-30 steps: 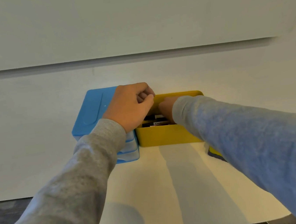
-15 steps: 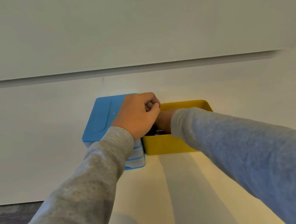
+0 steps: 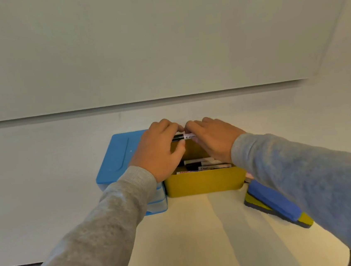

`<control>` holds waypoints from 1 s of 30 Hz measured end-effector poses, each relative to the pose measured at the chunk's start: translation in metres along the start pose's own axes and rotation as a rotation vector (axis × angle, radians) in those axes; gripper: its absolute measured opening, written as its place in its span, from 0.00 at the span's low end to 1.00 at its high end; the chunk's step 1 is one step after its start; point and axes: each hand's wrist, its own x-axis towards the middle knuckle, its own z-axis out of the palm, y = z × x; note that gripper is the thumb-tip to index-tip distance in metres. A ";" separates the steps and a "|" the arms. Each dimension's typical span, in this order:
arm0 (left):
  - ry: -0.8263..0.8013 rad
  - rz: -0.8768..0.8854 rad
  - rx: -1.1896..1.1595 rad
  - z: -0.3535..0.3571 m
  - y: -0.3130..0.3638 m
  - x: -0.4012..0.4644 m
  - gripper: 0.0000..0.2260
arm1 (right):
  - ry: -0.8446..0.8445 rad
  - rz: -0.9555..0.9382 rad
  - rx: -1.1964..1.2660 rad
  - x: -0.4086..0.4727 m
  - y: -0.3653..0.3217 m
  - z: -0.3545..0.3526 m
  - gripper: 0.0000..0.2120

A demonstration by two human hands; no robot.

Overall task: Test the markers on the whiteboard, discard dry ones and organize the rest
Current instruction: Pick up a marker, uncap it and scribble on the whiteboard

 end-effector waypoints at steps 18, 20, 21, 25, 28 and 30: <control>-0.122 0.236 0.387 -0.097 0.058 0.043 0.17 | 0.405 -0.287 -0.323 -0.005 0.019 -0.112 0.14; -0.101 0.243 0.391 -0.104 0.060 0.045 0.19 | 0.426 -0.307 -0.348 -0.001 0.019 -0.120 0.12; -0.094 0.243 0.389 -0.107 0.061 0.046 0.19 | 0.426 -0.309 -0.355 0.000 0.019 -0.124 0.11; -0.068 0.222 0.344 -0.117 0.063 0.049 0.20 | 0.455 -0.315 -0.374 0.006 0.019 -0.137 0.13; -0.079 0.204 0.304 -0.122 0.064 0.049 0.21 | 0.456 -0.323 -0.398 0.010 0.018 -0.144 0.15; -0.085 0.194 0.286 -0.123 0.063 0.051 0.21 | 0.455 -0.334 -0.414 0.011 0.019 -0.147 0.15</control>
